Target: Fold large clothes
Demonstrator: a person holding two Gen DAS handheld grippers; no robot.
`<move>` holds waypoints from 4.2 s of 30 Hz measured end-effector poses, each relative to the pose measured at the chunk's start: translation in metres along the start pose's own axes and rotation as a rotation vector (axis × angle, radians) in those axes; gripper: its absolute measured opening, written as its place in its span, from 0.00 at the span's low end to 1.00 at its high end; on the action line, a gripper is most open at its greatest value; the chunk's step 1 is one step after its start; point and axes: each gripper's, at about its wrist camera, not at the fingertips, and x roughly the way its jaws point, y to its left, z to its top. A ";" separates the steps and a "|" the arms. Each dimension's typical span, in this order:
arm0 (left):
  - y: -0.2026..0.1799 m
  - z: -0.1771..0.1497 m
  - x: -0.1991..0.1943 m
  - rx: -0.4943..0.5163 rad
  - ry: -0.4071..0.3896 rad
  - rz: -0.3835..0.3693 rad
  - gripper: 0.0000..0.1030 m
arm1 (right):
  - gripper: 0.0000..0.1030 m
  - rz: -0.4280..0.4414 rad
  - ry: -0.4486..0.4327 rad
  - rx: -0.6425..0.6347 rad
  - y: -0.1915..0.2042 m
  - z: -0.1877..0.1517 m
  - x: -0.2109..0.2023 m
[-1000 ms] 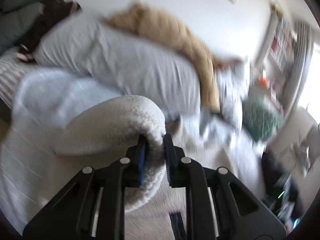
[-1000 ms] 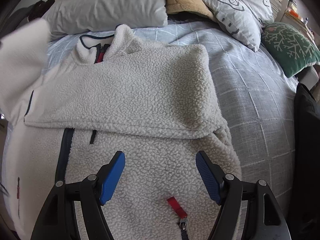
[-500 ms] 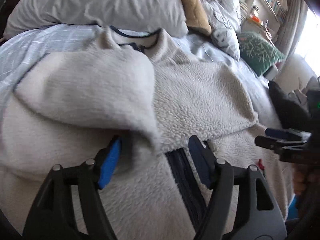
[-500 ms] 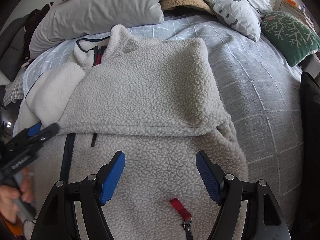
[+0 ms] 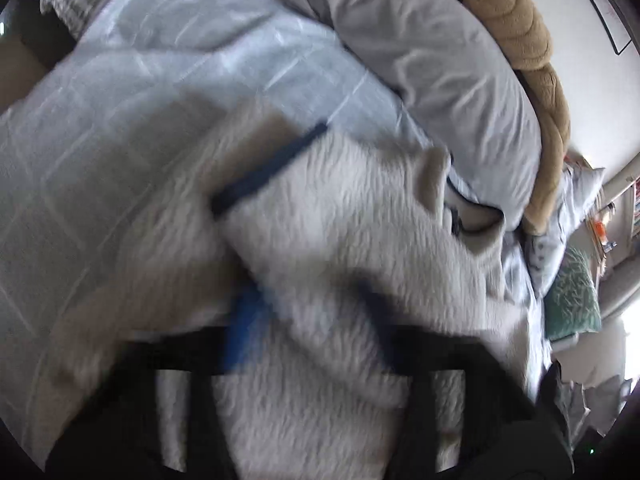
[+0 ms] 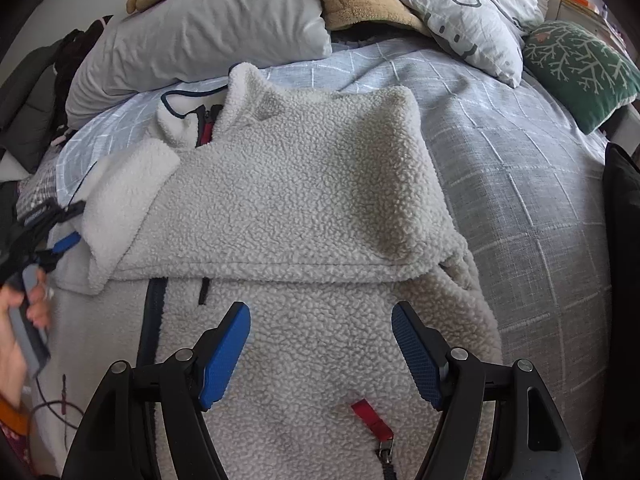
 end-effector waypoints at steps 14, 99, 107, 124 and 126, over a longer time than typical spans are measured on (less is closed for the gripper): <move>-0.196 -0.087 -0.018 0.570 0.240 -0.445 0.53 | 0.73 -0.001 -0.033 0.068 -0.023 0.009 0.002; -0.030 -0.093 -0.130 0.527 0.032 0.146 0.84 | 0.78 0.036 -0.180 0.006 -0.028 -0.015 -0.086; -0.007 -0.129 -0.161 0.498 0.104 0.120 0.86 | 0.82 0.029 -0.150 -0.053 -0.025 -0.063 -0.113; 0.084 -0.175 -0.189 0.380 0.323 0.210 0.86 | 0.83 0.039 0.066 -0.040 -0.031 -0.136 -0.113; 0.094 -0.174 -0.194 0.352 0.348 0.196 0.86 | 0.83 0.110 0.092 -0.005 -0.038 -0.139 -0.114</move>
